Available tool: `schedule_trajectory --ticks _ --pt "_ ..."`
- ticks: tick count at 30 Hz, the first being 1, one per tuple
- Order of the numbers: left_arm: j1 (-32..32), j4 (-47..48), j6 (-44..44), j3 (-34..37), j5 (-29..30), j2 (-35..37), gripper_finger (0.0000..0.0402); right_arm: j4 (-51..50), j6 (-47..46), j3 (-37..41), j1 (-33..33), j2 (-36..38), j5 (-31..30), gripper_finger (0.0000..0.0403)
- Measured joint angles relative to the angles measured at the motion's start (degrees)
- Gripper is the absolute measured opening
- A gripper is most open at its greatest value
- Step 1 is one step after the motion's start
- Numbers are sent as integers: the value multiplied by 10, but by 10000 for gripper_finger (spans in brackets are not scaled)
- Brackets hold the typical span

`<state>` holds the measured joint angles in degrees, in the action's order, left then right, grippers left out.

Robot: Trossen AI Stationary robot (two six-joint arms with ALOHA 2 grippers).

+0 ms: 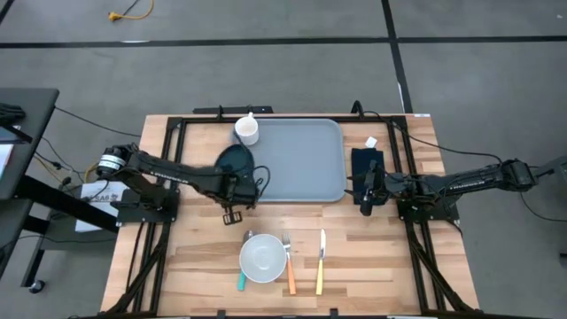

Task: Set up tray
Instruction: Put the black plate on the gray serving tray below the white mug

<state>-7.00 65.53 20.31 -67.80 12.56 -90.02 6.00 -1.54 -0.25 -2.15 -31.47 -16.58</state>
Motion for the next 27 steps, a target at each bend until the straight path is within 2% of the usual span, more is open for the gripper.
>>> schedule_trajectory --ticks 7,15,24,27 --pt "46 -21 -120 -34 -3 -26 0 0 0 0 0 0 0 211" --pt "77 -10 -243 -78 6 -124 0 0 0 0 0 0 0 211" --pt "78 -4 -296 -95 19 -162 0 0 0 0 0 0 0 211" --pt "78 -4 -303 -95 46 -162 0 0 0 0 0 0 0 211"
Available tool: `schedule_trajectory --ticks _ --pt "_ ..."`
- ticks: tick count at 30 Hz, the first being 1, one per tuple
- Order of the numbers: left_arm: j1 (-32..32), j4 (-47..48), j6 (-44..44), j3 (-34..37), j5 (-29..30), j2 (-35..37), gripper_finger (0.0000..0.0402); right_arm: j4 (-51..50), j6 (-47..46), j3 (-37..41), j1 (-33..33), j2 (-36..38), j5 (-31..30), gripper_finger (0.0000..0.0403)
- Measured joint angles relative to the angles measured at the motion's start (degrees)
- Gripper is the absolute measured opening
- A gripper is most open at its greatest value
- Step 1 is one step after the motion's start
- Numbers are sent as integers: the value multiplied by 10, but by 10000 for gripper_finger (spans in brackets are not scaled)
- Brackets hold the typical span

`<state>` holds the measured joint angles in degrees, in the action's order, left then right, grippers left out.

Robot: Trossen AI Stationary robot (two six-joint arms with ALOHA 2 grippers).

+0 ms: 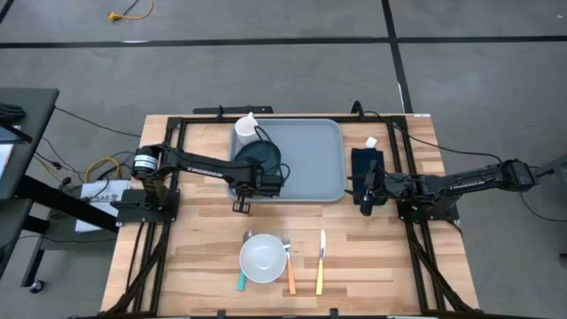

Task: Set up tray
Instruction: Put the black plate on the gray serving tray below the white mug

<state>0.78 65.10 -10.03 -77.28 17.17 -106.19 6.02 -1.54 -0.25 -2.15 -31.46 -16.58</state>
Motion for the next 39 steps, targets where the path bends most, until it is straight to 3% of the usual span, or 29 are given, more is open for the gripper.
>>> schedule_trajectory --ticks 33,39 --pt "1 -1 -18 0 31 0 0 0 0 0 0 0 0 211" --pt "1 -1 -18 0 24 0 24 0 0 0 0 0 0 211"
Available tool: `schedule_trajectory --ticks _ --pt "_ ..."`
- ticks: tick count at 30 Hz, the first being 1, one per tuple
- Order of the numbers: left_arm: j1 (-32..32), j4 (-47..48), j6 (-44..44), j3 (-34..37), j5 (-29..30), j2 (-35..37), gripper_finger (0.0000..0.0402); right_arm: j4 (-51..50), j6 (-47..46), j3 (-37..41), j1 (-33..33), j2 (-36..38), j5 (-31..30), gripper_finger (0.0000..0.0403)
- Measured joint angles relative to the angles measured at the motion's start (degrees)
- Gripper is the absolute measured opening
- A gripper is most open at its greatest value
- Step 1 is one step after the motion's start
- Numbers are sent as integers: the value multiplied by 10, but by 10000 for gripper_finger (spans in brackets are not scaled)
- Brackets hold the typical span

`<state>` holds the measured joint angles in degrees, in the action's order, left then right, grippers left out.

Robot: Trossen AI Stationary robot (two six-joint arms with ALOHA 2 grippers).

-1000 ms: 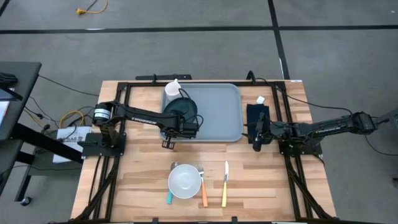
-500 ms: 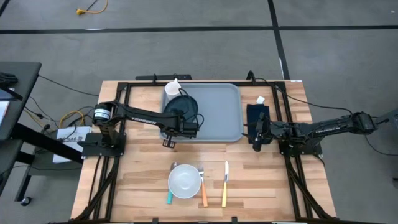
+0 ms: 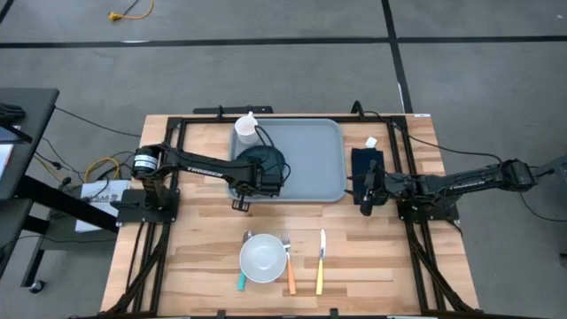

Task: Set up tray
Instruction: Put the black plate on the gray serving tray below the white mug, then put the white bowl on the black plate on the gray serving tray

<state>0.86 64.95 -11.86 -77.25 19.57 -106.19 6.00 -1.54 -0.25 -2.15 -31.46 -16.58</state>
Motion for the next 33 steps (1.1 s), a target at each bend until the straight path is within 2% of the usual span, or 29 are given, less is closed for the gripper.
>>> schedule_trajectory --ticks 7,18,21,27,33 --pt "0 0 0 0 3 0 56 0 0 0 0 0 0 211" --pt "0 1 12 0 3 0 71 0 0 0 0 0 0 211" --pt "0 8 28 0 3 0 75 0 0 0 0 0 0 211" --pt "-2 69 114 0 0 2 75 0 0 0 0 0 0 211" --pt "-23 89 177 1 -93 25 75 0 0 0 0 0 0 211"
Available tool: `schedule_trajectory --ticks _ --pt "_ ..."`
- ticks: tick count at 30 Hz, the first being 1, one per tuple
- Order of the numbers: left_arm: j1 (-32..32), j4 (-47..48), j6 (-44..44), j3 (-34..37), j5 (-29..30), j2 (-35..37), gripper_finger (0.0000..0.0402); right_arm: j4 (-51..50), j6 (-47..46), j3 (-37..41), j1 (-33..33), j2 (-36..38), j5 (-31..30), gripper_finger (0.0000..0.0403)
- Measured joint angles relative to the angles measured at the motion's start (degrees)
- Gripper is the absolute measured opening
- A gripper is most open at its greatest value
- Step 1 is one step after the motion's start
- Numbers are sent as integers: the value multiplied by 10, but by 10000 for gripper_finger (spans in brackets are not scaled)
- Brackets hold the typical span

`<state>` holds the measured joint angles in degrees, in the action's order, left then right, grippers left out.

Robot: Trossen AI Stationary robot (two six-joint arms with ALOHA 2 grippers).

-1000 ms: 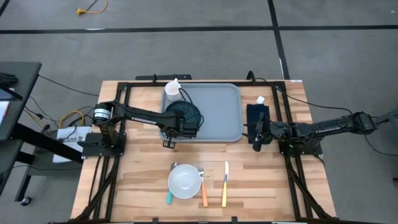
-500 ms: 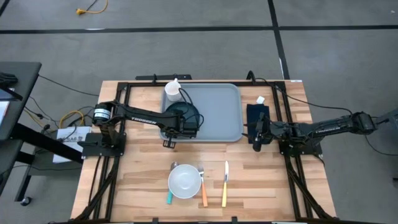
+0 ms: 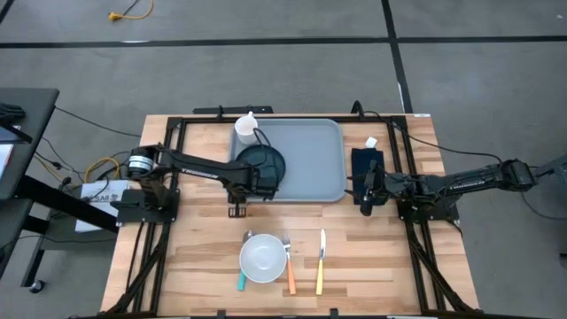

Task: Set up tray
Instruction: Put the white bowl on the black plate on the gray serving tray

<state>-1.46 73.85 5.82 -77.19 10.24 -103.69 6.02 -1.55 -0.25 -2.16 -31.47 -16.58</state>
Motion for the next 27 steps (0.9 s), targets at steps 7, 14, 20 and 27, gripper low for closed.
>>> schedule_trajectory --ticks 7,14,20,27 --pt "-48 -102 44 0 -77 51 75 0 0 0 0 0 0 211" --pt "-91 -266 117 0 -152 75 74 0 0 0 0 0 0 211" --pt "-130 -303 152 0 -134 69 75 0 0 0 0 0 0 211" --pt "-158 -295 153 4 -75 69 104 0 0 0 0 0 0 211"
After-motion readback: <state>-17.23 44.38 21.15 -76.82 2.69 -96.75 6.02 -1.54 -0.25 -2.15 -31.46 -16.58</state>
